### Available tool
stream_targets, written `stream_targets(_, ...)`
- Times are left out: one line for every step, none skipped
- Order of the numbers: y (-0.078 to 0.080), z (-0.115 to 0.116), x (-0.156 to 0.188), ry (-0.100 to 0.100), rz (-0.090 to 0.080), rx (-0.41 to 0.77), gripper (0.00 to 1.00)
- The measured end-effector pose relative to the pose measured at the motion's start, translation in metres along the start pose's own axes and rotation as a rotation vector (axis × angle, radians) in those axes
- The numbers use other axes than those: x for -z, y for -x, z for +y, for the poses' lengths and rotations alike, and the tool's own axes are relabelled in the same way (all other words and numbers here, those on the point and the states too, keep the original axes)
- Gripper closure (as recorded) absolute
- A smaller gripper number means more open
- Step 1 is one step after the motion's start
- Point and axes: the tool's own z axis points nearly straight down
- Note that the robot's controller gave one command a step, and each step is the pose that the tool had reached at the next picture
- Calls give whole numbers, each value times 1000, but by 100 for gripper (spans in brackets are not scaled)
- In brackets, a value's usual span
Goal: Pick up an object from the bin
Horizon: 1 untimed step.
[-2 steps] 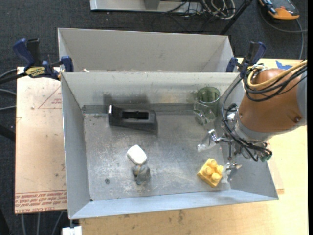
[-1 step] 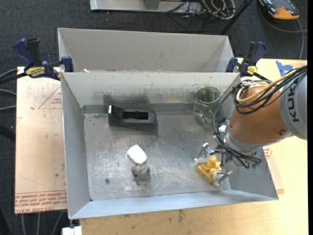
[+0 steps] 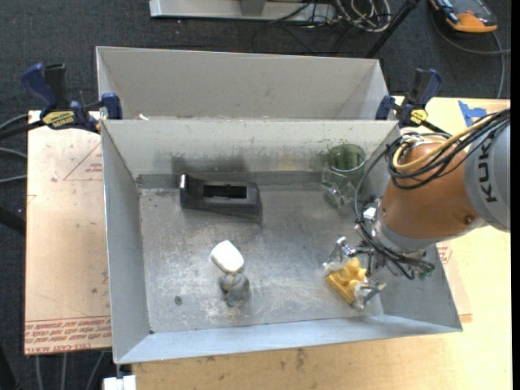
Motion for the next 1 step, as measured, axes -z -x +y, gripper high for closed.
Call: stream_targets(3, -12, 192, -3, -3, -61, 100)
